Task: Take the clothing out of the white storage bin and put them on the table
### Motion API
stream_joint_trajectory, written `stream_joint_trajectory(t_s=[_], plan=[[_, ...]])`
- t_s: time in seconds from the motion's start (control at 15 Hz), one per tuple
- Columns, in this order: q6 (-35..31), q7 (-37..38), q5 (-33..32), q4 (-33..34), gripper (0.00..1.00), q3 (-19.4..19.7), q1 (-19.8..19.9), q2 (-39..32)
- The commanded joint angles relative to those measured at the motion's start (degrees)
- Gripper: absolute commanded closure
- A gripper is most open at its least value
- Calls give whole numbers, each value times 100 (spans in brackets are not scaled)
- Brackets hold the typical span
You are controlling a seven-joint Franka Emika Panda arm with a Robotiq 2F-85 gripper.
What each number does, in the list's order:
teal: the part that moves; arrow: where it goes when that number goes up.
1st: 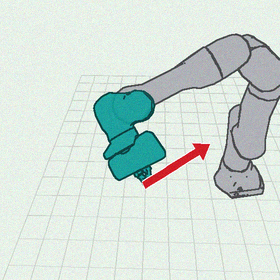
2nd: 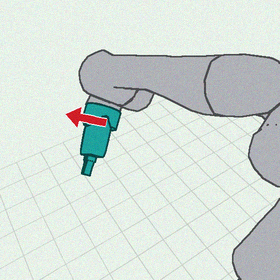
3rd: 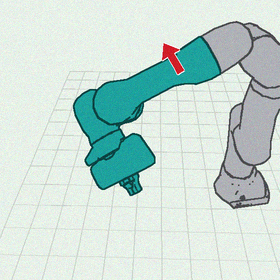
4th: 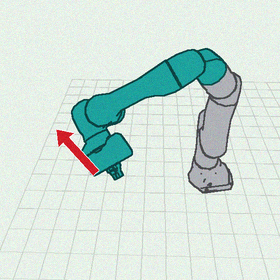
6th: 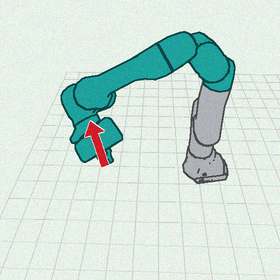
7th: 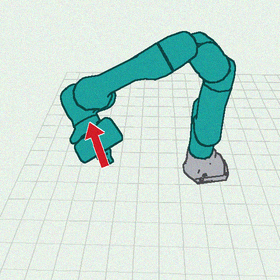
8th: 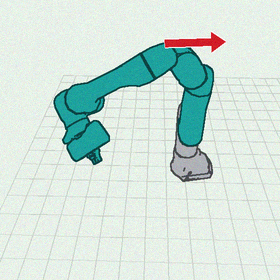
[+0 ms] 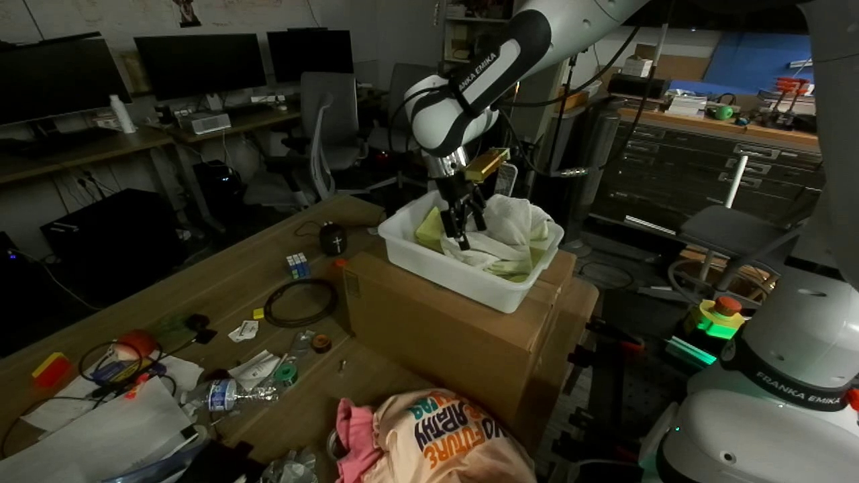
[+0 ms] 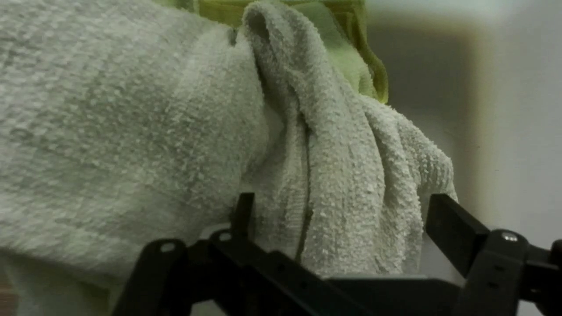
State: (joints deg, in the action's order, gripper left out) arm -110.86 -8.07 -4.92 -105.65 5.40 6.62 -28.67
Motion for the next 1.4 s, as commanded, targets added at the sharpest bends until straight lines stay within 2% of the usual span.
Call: stream_joint_trajectory(t_s=[0.0,0.33,0.93,1.0,1.07,1.13,1.33], plan=[[-277,-282,99,41,0,-109,126,36],[-389,-424,84,161,0,-122,138,-73],[106,-346,92,860,0,-99,184,-735],[143,-353,98,927,25,-104,198,-791],[200,-375,100,999,26,-109,216,-837],[232,-359,119,1054,32,-114,228,-869],[345,-366,134,1172,58,-120,261,-906]])
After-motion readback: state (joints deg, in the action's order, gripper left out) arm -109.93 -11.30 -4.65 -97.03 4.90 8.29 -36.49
